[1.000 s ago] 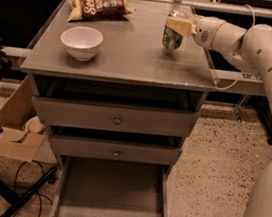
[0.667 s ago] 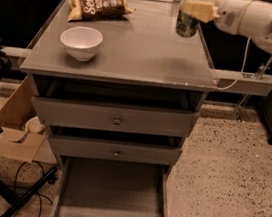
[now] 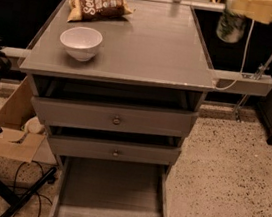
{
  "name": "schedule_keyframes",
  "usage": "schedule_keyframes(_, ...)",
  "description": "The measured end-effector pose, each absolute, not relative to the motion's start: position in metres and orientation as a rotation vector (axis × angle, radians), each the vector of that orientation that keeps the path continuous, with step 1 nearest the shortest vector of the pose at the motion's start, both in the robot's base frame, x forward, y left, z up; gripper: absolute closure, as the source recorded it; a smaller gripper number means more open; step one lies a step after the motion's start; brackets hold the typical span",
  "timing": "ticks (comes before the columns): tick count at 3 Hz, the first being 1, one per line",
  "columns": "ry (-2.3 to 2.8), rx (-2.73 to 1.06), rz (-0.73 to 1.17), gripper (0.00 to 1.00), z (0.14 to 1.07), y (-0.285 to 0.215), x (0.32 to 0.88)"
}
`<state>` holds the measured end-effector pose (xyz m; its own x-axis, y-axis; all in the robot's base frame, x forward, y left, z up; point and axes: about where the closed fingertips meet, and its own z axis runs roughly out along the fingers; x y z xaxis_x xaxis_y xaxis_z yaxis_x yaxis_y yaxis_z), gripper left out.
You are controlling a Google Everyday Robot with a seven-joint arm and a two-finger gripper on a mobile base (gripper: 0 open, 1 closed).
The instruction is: Place green can into bottom drawer
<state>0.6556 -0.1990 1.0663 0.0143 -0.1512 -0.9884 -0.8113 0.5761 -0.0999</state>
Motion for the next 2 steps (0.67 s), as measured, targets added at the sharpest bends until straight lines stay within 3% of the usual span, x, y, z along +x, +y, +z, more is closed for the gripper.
schedule_keyframes(2,1.626,-0.823,0.571,1.0,0.963,-0.268,0.572)
